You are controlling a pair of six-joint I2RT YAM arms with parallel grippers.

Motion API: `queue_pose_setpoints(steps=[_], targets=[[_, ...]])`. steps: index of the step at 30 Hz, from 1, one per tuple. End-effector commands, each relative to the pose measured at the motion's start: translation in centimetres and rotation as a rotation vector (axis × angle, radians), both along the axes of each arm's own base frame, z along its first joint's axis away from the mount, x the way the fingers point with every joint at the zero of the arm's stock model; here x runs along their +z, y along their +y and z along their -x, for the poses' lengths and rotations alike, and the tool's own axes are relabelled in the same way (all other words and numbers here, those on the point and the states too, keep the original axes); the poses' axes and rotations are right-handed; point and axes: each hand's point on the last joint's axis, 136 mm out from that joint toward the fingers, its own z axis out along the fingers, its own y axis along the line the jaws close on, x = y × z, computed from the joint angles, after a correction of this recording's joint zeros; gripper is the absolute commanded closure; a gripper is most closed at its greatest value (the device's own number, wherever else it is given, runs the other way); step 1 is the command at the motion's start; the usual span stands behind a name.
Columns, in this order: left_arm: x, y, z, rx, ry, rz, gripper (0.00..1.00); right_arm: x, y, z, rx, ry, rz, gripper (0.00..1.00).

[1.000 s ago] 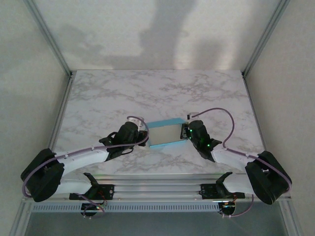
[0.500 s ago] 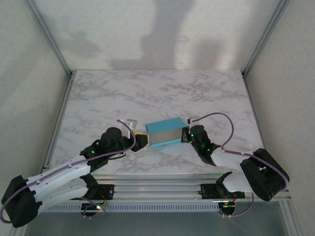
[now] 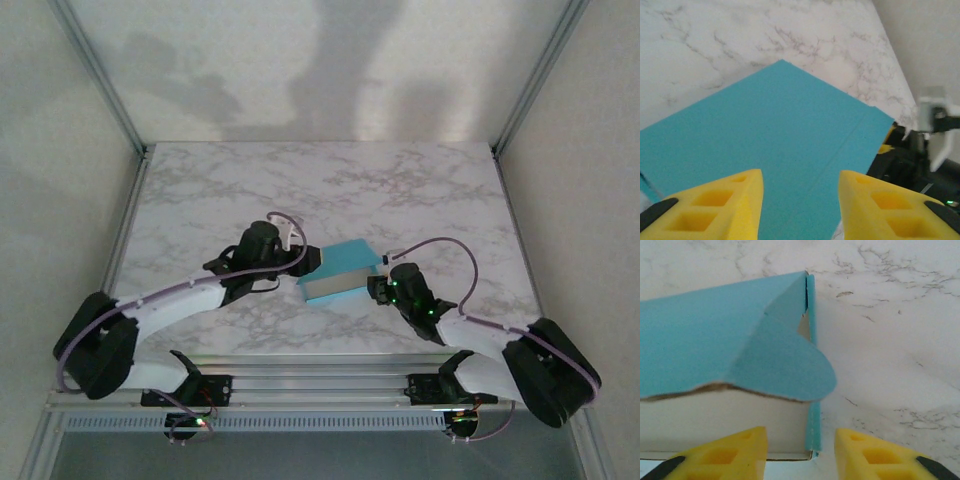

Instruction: Fold the paper box

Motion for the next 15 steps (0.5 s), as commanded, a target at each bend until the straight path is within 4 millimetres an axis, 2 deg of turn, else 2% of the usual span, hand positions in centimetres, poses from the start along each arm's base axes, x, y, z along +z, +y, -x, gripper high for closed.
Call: queue_pose_setpoints(steps=[1,5,10,13,15], targets=[[-0.5,-1.3,-0.5,-0.048,0.015,0.021,0.57,0.0,-0.3,1.7,0.016,0.045,-0.022,0.49],[-2.4,-1.9,-0.5,-0.068,0.063,0.017,0.59,2.1,0.0,3.2,0.068,0.053,-0.072,0.38],[-4.0,-1.9,-0.1,-0.075,0.098,0.009,0.61,6.1,-0.3,4.3,0.084,0.009,-0.136,0.23],[-4.9,-1.7,0.3,-0.079,0.113,-0.006,0.63,8.8,-0.1,4.5,0.097,-0.013,-0.176,0.13],[-5.2,-1.6,0.5,-0.081,0.120,-0.009,0.63,10.5,0.9,4.2,0.132,-0.010,-0.200,0.10]])
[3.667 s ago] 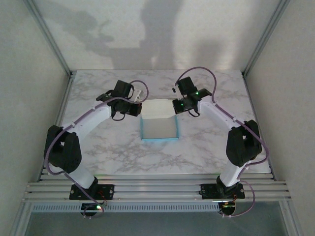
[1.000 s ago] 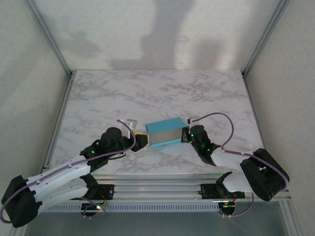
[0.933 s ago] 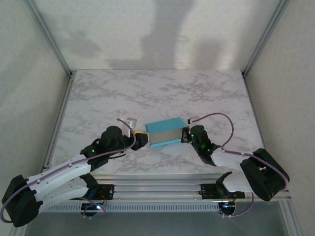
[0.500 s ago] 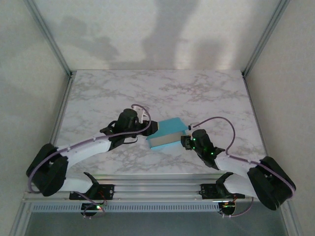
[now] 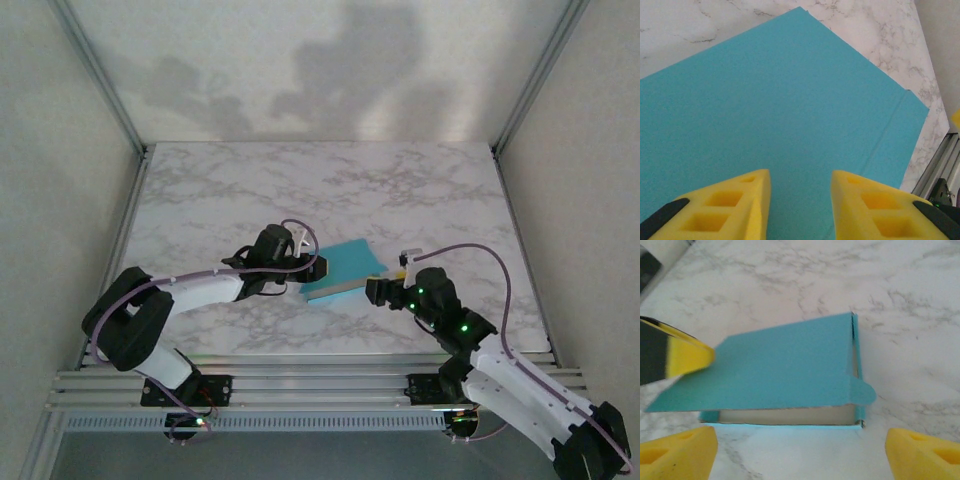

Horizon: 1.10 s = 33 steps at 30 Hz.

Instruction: Fold the paper box

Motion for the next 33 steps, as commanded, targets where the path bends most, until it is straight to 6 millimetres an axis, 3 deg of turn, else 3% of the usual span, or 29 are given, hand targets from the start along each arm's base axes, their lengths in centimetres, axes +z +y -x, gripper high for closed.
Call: queue_pose_setpoints(steps=[1,7,11,17,33], targets=[[-0.4,-0.1,0.2,-0.012,0.010,0.018,0.63,2.8,1.5,0.1,0.065,0.034,-0.028,0.09],[1.5,0.7,-0.1,0.039,-0.012,0.007,0.58,1.3,4.1,-2.2,0.122,0.205,0.013,0.05],[2.6,2.5,-0.2,0.117,0.017,-0.068,0.49,0.4,4.0,-3.6,0.094,0.316,0.082,0.06],[2.7,4.4,1.3,0.189,0.116,-0.115,0.36,-0.9,2.7,-4.7,0.033,0.412,0.138,0.07],[-0.7,2.0,4.2,0.143,0.350,-0.072,0.39,-3.7,3.2,-5.3,0.058,0.526,0.096,0.16]])
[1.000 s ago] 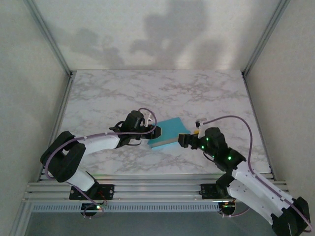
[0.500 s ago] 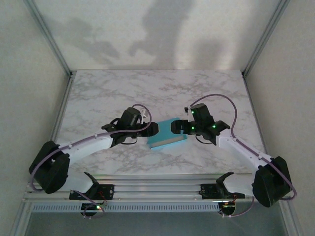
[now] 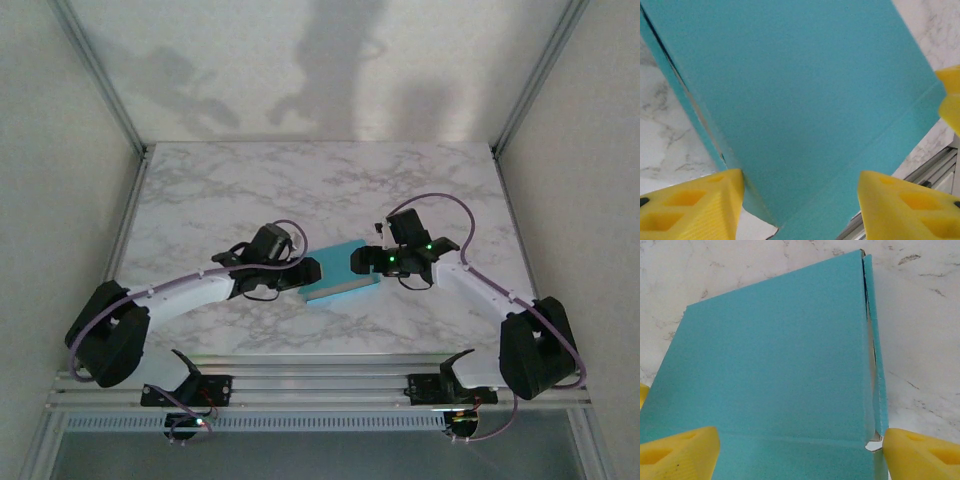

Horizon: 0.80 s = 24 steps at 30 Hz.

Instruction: Fold the paper box

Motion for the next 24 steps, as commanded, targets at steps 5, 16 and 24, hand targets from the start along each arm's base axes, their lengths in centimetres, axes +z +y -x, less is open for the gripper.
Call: queue_pose_setpoints(steps=[5,16,24], targets=[[-1.0,-0.7,1.4,-0.023,0.075,0.009,0.43,-0.5,0.5,-0.3,0.012,0.021,-0.028,0.19],[-1.3,-1.8,0.8,-0.020,0.068,0.064,0.54,-2.0,0.6,0.4,0.012,0.059,-0.046,0.43],[-2.0,-1.7,0.7,-0.011,0.065,0.067,0.57,-3.2,0.3,1.4,0.002,0.088,-0.052,0.52]])
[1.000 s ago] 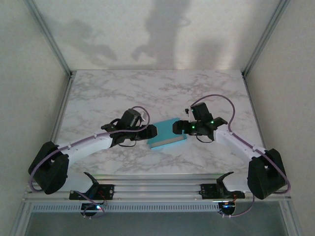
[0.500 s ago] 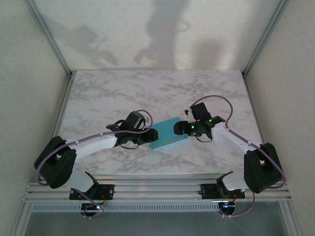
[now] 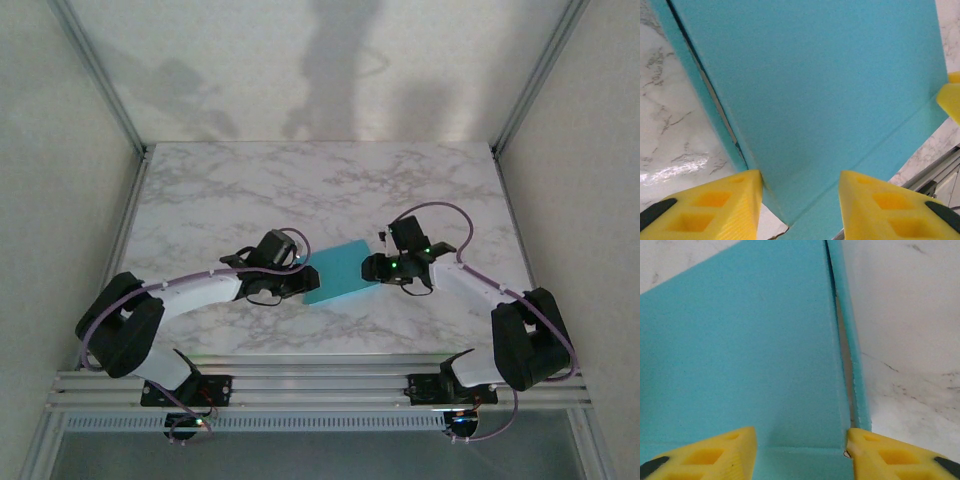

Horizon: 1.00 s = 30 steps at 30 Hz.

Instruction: Fold the paper box

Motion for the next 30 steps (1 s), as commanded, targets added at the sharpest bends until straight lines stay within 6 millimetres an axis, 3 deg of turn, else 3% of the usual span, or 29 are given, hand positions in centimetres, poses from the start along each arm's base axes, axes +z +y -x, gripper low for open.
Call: queue_pose_setpoints(steps=[1,11,30], targets=[[0.6,-1.4,-0.2,-0.025,-0.022,0.071,0.58,0.3,1.6,0.6,0.030,0.013,-0.083,0.52],[0.7,-2.0,-0.3,-0.023,-0.020,0.114,0.63,-0.7,1.4,1.2,0.023,0.030,-0.085,0.61],[3.3,-2.6,-0.8,0.022,-0.008,0.322,0.67,-0.9,1.7,1.1,0.024,0.035,-0.097,0.63]])
